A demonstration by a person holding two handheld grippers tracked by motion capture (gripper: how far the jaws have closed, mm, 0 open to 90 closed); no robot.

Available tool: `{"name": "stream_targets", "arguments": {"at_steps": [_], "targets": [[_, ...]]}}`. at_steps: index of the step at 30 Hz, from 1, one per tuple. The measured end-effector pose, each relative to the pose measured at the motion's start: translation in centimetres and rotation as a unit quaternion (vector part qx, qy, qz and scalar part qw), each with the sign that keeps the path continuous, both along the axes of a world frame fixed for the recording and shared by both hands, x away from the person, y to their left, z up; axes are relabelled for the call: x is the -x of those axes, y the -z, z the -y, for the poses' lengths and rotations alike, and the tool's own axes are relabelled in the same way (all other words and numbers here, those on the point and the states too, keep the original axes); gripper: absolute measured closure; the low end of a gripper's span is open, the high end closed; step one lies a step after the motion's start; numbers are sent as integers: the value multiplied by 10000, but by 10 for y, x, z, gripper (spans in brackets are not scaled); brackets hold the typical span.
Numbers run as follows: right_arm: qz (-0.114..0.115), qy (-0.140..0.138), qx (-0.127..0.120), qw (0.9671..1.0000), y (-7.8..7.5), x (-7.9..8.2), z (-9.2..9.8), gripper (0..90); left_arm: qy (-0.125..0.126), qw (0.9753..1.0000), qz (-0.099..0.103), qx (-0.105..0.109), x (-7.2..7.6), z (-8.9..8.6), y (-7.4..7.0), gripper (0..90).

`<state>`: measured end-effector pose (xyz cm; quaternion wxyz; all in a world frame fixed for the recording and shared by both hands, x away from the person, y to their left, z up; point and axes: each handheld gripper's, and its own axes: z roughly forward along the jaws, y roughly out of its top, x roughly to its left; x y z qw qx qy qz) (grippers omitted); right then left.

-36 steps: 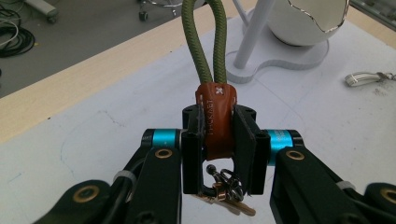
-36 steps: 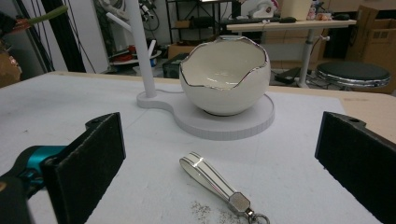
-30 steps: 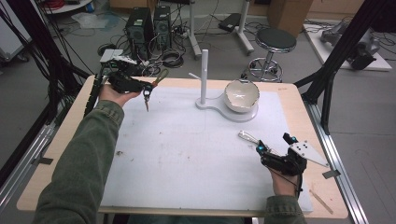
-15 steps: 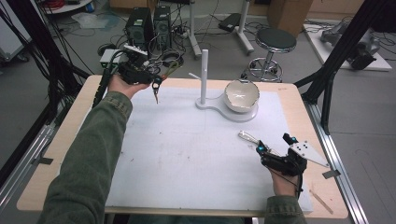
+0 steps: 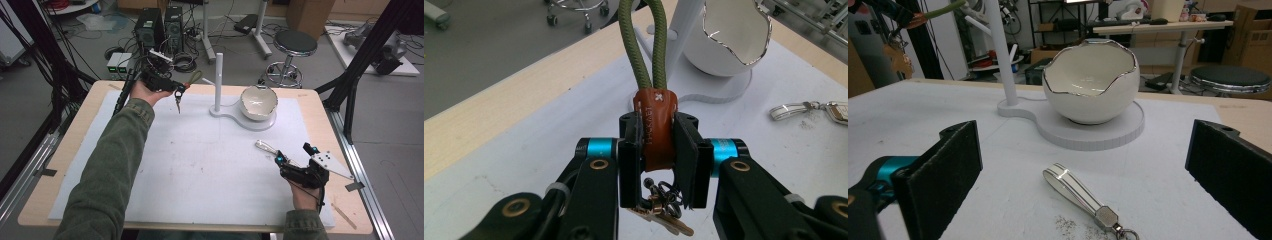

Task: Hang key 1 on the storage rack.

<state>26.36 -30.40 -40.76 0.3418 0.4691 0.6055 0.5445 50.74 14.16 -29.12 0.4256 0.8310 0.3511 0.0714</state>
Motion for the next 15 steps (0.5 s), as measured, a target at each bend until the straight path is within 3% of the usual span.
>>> {"name": "stream_targets", "arguments": {"at_steps": [10,15], "targets": [[11,25,6,10000,1,0,2,5,-56,9999,-127,-86,-7,2,10,737],[14,27,9,10000,1,1,2,5,4,10000,-65,29,-6,5,9,737]]}}
